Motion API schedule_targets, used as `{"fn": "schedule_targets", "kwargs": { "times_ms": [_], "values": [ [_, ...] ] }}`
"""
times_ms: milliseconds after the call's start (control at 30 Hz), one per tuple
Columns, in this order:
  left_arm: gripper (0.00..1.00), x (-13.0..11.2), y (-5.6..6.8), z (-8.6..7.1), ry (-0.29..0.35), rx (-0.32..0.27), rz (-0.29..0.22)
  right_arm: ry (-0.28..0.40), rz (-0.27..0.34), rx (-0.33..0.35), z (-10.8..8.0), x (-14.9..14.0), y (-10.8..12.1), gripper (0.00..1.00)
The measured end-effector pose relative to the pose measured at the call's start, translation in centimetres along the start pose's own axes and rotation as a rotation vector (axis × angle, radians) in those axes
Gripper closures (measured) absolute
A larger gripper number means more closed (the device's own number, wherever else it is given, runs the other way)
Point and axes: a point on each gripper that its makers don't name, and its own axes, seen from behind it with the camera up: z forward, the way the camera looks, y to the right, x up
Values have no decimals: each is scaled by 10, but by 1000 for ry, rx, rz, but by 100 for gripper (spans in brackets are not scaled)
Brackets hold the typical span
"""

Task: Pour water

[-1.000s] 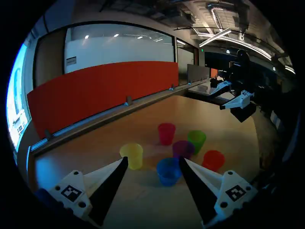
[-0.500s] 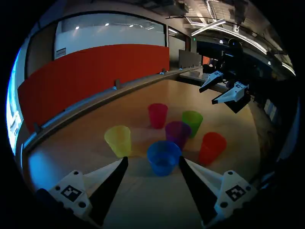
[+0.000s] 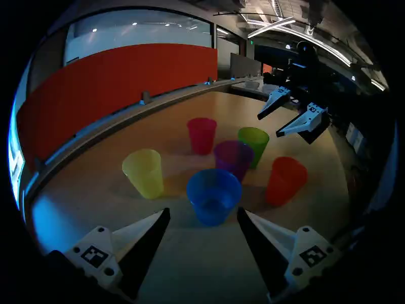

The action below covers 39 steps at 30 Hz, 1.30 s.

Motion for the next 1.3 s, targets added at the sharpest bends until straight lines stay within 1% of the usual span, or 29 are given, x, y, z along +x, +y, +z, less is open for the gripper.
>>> {"fn": "schedule_targets", "kwargs": {
  "times_ms": [367, 667, 1033, 1167, 1300],
  "values": [
    [2, -7, 7, 19, -20, -43, 7, -16, -2, 27, 21, -8, -5, 1],
    [2, -4, 12, 36, -25, -71, 15, -29, -5, 45, 37, -12, -8, 1],
    [2, 2, 13, 49, -20, -84, 6, -24, -19, 58, 52, -7, -10, 1],
    [2, 3, 12, 52, -17, -83, 8, -23, -26, 62, 56, -6, -11, 3],
    [1, 3, 14, 54, -18, -93, 13, -21, -30, 59, 57, -6, -11, 7]
  ]
}}
